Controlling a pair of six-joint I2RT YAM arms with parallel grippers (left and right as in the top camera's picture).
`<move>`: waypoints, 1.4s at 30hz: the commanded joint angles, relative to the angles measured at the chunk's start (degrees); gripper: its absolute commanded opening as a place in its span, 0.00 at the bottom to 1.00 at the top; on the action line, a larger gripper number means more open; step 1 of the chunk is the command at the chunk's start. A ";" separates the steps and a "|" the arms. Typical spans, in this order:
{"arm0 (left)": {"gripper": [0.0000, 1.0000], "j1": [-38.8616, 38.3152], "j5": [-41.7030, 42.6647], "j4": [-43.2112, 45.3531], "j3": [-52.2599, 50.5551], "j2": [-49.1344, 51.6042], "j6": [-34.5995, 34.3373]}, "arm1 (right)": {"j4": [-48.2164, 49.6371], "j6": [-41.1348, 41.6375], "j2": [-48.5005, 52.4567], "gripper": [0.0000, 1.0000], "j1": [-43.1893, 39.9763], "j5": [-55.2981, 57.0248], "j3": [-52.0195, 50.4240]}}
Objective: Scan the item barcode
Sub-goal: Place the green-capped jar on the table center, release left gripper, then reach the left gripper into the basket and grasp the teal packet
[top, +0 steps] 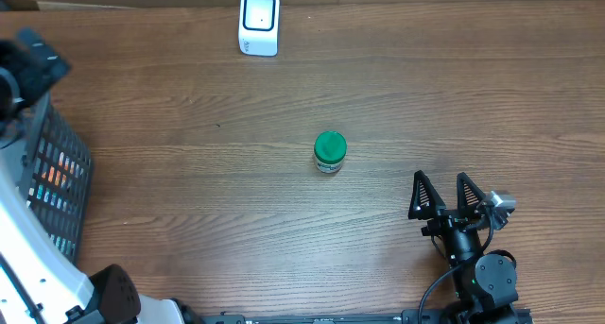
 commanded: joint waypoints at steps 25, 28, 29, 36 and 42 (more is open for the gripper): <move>0.87 21.75 -4.46 7.78 -26.71 14.67 3.15 | 0.35 -0.04 -0.46 1.00 0.28 -0.11 -0.61; 0.82 21.16 -6.58 13.29 -34.14 14.67 4.42 | 0.35 -0.04 -0.46 1.00 0.28 -0.11 -0.61; 0.81 21.11 -7.52 14.32 -35.69 14.67 4.39 | 0.35 -0.04 -0.46 1.00 0.28 -0.11 -0.61; 0.78 21.18 -9.88 23.56 -46.23 14.82 4.39 | 0.33 -0.04 -0.44 1.00 0.28 -0.11 -0.61; 0.64 21.18 -8.83 26.71 -48.00 14.82 4.39 | 0.35 -0.04 -0.46 1.00 0.28 -0.11 -0.61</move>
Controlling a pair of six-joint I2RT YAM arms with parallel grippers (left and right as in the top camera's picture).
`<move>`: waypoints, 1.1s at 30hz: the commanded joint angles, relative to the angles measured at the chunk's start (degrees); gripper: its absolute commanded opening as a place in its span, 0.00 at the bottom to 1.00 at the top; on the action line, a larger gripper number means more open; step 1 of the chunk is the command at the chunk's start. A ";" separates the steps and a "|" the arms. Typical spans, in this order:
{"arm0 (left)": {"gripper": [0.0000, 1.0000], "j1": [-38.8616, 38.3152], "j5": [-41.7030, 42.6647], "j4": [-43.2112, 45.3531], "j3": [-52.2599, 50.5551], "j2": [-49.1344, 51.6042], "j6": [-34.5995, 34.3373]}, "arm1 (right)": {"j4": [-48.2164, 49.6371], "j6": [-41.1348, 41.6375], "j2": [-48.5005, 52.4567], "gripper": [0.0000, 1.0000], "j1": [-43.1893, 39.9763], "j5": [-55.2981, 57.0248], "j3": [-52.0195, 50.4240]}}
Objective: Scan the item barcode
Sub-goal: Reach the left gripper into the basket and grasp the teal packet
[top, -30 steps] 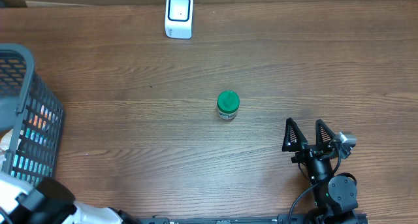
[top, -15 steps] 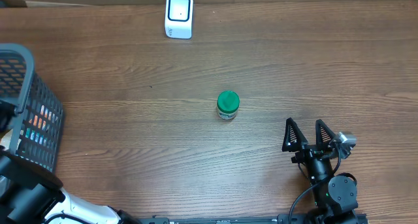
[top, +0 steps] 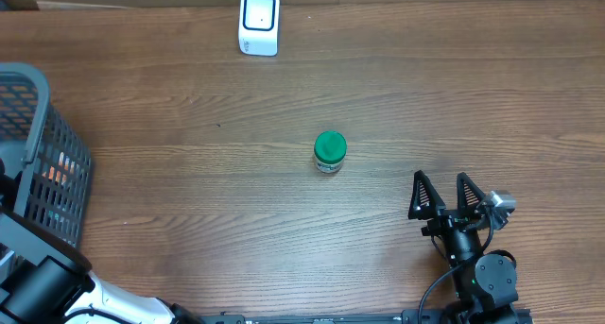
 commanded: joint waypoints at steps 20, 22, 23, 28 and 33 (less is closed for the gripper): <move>0.17 -0.39 -0.17 2.99 -0.61 2.25 1.07 | 0.33 -0.02 -0.46 1.00 0.28 -0.13 -0.61; 0.04 -0.39 -0.20 2.43 -0.50 2.23 1.29 | 0.35 -0.02 -0.46 1.00 0.28 -0.13 -0.61; 0.04 -0.39 -0.24 2.01 -0.37 2.16 1.29 | 0.35 -0.02 -0.46 1.00 0.28 -0.13 -0.61; 0.04 -0.39 -0.20 -4.22 6.32 1.79 2.32 | 0.33 -0.02 -0.44 1.00 0.28 -0.13 -0.61; 0.04 -0.39 4.61 -12.92 21.79 1.01 2.27 | 0.33 -0.02 -0.46 1.00 0.28 -0.13 -0.61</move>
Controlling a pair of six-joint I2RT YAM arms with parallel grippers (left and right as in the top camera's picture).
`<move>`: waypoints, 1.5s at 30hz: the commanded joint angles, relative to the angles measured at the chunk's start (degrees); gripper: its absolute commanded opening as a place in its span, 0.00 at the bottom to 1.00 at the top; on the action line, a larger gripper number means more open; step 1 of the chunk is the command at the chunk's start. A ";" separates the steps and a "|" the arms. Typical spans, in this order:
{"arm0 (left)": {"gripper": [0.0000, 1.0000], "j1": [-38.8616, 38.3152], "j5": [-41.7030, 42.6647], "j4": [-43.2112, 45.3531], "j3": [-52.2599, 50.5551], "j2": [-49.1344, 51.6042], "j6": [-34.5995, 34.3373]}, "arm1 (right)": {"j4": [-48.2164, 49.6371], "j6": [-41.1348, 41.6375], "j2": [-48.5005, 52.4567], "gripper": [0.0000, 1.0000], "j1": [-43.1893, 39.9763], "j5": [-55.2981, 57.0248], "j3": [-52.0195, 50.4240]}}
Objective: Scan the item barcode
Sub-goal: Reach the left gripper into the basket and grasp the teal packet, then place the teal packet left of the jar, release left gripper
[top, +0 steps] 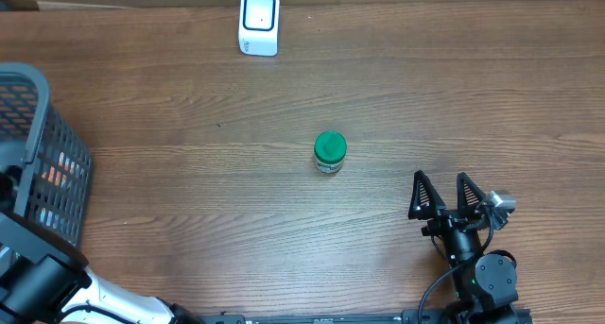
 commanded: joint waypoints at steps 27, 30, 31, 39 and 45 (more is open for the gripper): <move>0.04 -37.20 11.80 -24.35 35.39 -20.31 2.95 | 0.37 -0.02 -0.46 1.00 0.44 -0.13 -0.61; 0.04 -44.19 7.06 -23.10 28.59 -20.31 2.49 | 0.35 -0.02 -0.46 1.00 0.44 -0.13 -0.61; 0.04 -46.21 5.95 -21.86 25.62 -20.31 1.86 | 0.35 -0.02 -0.46 1.00 0.44 -0.13 -0.61; 0.04 -59.30 9.68 1.99 -4.22 -20.28 -0.83 | 0.35 -0.02 -0.46 1.00 0.44 -0.13 -0.61; 0.04 -67.17 9.68 20.39 -22.25 -20.28 -8.13 | 0.37 -0.02 -0.46 1.00 0.44 -0.13 -0.61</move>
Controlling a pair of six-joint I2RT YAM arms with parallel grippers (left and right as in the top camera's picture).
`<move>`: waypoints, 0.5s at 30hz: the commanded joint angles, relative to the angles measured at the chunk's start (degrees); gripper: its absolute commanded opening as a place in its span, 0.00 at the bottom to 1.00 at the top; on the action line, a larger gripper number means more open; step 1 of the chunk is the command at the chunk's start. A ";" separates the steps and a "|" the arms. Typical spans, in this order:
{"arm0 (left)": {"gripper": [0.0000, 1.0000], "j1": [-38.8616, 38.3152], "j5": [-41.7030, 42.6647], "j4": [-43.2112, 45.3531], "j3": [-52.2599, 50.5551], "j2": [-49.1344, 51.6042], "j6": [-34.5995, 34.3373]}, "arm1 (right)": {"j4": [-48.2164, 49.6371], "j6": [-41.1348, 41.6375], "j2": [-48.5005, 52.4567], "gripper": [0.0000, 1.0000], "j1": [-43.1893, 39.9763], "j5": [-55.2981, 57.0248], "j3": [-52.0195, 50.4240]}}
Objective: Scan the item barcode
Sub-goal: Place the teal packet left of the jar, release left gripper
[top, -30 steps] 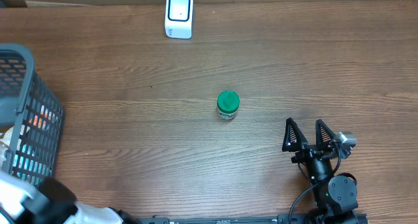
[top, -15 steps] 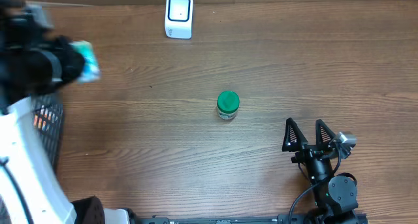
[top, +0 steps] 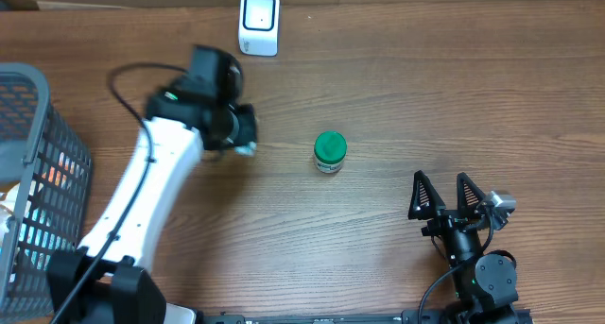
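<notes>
In the overhead view, a small jar with a green lid [top: 330,150] stands upright in the middle of the wooden table. The white barcode scanner [top: 259,23] stands at the far edge, left of centre. My left arm reaches in from the bottom left. Its gripper [top: 248,138] hangs to the left of the jar, a short gap away, and the wrist hides its fingers. My right gripper [top: 442,191] rests at the near right with its fingers spread and nothing between them.
A dark wire basket [top: 38,173] holding coloured items stands at the left edge. The left arm's white link [top: 142,192] crosses the table's left part diagonally. A cardboard wall runs along the far edge.
My left arm, which was low at the left edge beside the basket, now stretches across the table with its gripper just left of the green-lidded jar. The jar, scanner and right arm are unchanged.
First my left arm was over the basket at the left edge. In the two later moments it lay lower, at the bottom left corner. Now it reaches toward the jar. The jar, scanner and right gripper stayed where they were throughout.
</notes>
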 commanded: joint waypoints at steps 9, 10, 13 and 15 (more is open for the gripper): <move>0.53 -5.46 1.92 14.43 -14.71 -0.81 -11.41 | 0.35 -0.02 -0.44 1.00 0.39 -0.11 -0.61; 0.63 -5.46 2.25 14.51 -14.47 -0.81 -10.75 | 0.35 -0.02 -0.42 1.00 0.39 -0.11 -0.61; 0.79 -5.27 2.27 13.14 -11.96 -0.96 -9.73 | 0.35 -0.02 -0.44 1.00 0.39 -0.11 -0.61; 0.80 -4.74 2.27 10.45 -8.48 -1.05 -9.07 | 0.35 -0.02 -0.44 1.00 0.39 -0.11 -0.61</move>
